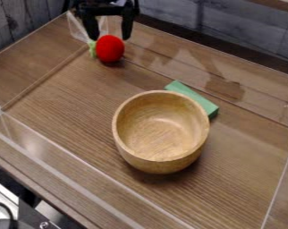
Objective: Move the red fruit to the right
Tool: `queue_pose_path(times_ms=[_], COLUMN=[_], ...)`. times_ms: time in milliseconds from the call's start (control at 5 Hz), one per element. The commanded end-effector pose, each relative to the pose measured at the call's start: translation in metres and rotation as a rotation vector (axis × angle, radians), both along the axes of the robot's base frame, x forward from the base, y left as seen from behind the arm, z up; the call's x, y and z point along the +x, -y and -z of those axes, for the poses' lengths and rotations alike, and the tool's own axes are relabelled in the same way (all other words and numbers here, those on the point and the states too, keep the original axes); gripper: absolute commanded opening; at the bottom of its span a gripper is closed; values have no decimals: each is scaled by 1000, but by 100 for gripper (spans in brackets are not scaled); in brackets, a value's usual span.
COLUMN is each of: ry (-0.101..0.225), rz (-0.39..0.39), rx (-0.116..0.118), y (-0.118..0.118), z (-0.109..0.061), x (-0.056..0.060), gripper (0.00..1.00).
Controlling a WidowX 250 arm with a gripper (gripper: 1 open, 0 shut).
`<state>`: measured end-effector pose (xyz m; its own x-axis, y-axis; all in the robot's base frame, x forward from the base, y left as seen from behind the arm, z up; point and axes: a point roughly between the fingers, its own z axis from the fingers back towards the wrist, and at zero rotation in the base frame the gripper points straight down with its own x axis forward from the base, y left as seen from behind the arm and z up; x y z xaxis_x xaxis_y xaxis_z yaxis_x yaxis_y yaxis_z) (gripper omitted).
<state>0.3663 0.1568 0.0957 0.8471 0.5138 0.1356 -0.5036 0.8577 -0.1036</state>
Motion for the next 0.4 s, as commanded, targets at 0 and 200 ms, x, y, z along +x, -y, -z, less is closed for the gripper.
queue_pose_path(times_ms=[0,200], ry=[35,30], rz=[-5,9], rx=[36,36], y=[-15,-25], z=[-8,8], x=[-10,-1], gripper=[100,100])
